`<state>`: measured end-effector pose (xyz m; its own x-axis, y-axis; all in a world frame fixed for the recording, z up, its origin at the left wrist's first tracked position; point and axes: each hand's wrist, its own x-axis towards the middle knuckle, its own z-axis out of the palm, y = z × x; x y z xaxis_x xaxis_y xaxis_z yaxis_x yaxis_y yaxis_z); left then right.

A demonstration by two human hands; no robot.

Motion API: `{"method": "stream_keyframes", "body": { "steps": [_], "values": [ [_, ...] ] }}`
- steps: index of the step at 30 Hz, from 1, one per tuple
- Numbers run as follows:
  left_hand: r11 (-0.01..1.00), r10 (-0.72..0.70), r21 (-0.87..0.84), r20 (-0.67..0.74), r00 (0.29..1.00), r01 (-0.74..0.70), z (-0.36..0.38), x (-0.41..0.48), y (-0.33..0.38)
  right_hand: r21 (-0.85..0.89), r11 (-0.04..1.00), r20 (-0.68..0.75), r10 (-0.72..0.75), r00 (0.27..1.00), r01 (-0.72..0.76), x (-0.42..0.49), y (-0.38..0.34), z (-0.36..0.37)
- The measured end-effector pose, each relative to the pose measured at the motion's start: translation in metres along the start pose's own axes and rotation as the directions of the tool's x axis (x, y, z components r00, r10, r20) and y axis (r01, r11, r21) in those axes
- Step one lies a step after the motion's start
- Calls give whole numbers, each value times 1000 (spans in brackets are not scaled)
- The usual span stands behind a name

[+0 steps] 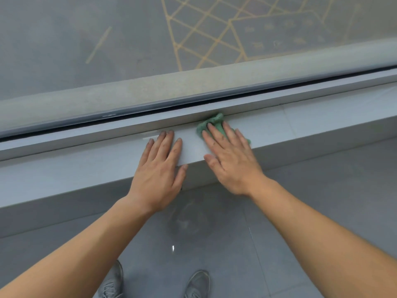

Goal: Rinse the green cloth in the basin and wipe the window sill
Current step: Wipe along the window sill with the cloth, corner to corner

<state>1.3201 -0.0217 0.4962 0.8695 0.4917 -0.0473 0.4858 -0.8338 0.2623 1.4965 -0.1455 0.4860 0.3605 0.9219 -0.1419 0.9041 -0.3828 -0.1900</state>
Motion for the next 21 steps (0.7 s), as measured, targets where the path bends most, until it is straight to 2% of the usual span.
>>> {"method": "stream_keyframes", "body": {
  "steps": [1,3,5,7,9,11,13,14,16,19,21],
  "values": [
    [1000,0,-2,3,1000,0,1,3,4,-7,1000,-5,17,1000,-17,-1,20,-4],
    [1000,1,-7,6,1000,-1,2,8,11,-9,983,-54,180,982,-181,-6,62,-12],
    [1000,7,-5,12,1000,-7,3,14,19,30,933,-97,360,928,-359,-9,92,-18],
    [1000,17,7,15,1000,-17,6,21,30,60,890,-124,455,882,-451,-4,85,-17],
    [1000,23,5,20,1000,-23,9,30,43,44,920,-107,391,914,-388,-2,60,-12],
    [1000,16,8,12,1000,-16,12,38,55,-14,985,-50,173,984,-174,-6,49,-8],
    [1000,-2,24,3,1000,2,15,43,62,-41,998,-4,41,999,-41,-8,68,-13],
    [1000,-9,28,0,1000,9,17,44,63,-41,997,-6,58,998,-58,-9,86,-16],
    [999,-15,30,-9,1000,16,20,46,65,-26,977,-44,210,977,-212,-13,124,-23],
    [999,-13,31,-20,1000,14,22,53,74,54,886,-101,464,880,-461,-16,144,-28],
    [1000,2,15,-19,1000,-2,24,61,87,53,886,-100,464,880,-461,-13,121,-26]
  ]
}}
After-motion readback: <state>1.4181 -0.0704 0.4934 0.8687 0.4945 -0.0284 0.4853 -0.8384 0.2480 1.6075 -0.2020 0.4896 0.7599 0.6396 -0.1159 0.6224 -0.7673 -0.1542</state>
